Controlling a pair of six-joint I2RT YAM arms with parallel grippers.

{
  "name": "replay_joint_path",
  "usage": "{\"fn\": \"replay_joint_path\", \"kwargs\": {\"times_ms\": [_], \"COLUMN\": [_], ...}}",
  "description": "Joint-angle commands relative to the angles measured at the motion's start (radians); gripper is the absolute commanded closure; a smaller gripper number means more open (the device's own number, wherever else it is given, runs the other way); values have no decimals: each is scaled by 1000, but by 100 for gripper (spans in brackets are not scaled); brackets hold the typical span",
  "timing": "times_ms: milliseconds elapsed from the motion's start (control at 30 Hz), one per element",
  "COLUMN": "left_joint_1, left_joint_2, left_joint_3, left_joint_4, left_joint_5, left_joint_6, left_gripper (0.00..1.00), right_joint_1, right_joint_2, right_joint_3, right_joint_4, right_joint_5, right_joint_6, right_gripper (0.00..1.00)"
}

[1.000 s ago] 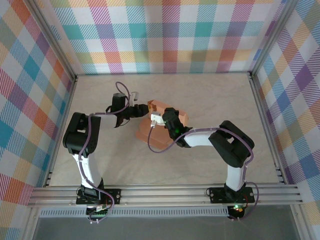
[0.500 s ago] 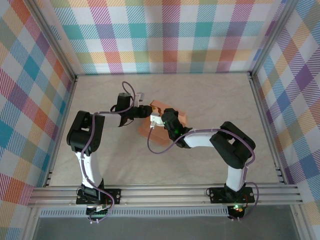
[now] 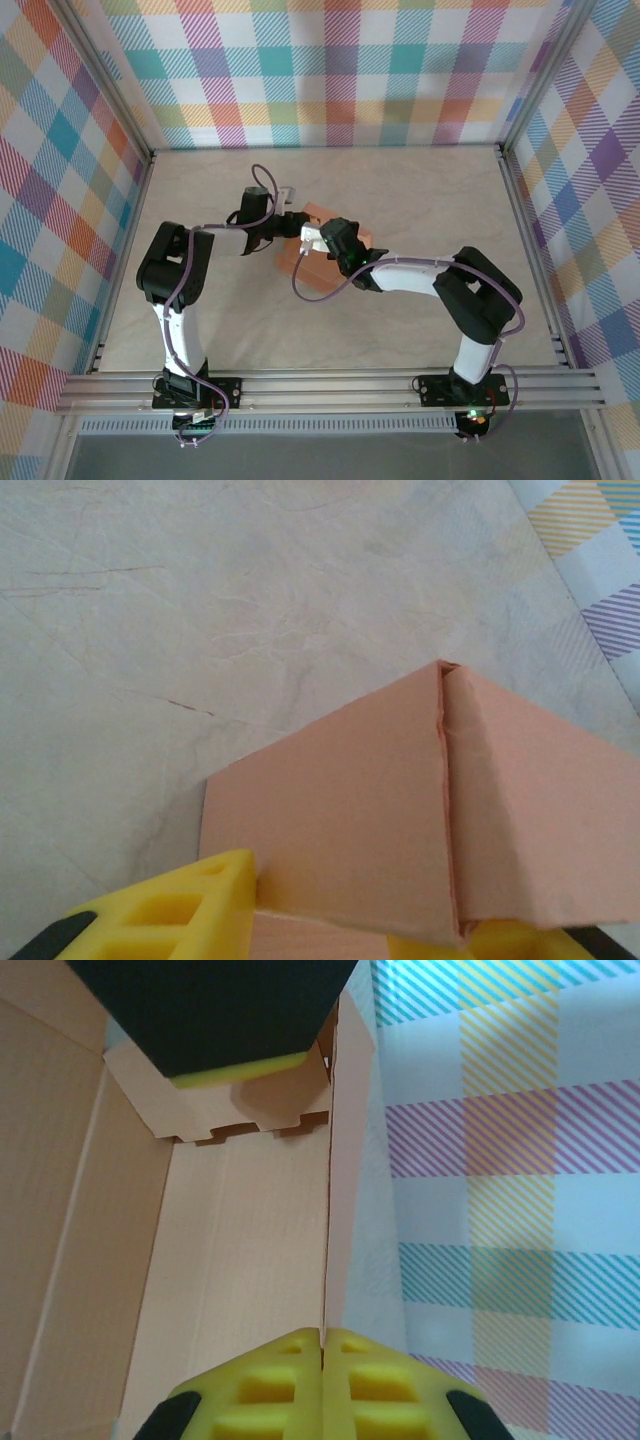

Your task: Fold the paper box

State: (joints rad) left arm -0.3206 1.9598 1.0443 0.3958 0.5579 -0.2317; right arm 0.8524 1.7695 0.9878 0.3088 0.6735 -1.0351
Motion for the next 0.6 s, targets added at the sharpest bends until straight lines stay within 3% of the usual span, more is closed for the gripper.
{"fn": "replay_joint_path", "kwargs": {"times_ms": [0,267,567], "left_joint_1": [-15,-24,-42], "left_joint_2": [17,19,21], "left_joint_3": [20,10,22], "left_joint_4": [38,55,41], "left_joint_5": [-13,-43,-85], "left_joint_6": [28,28,-1], "left_gripper": [63,65,76], "right_joint_1": [24,24,25], "right_joint_2": [-13,-4,2], "right_joint_3": [31,61,105], "right_joint_4": [-148,-206,-268], "right_joint_5": [-130,-129,-122], "right_joint_6": [83,115,176], "right_gripper": [100,100,100]}}
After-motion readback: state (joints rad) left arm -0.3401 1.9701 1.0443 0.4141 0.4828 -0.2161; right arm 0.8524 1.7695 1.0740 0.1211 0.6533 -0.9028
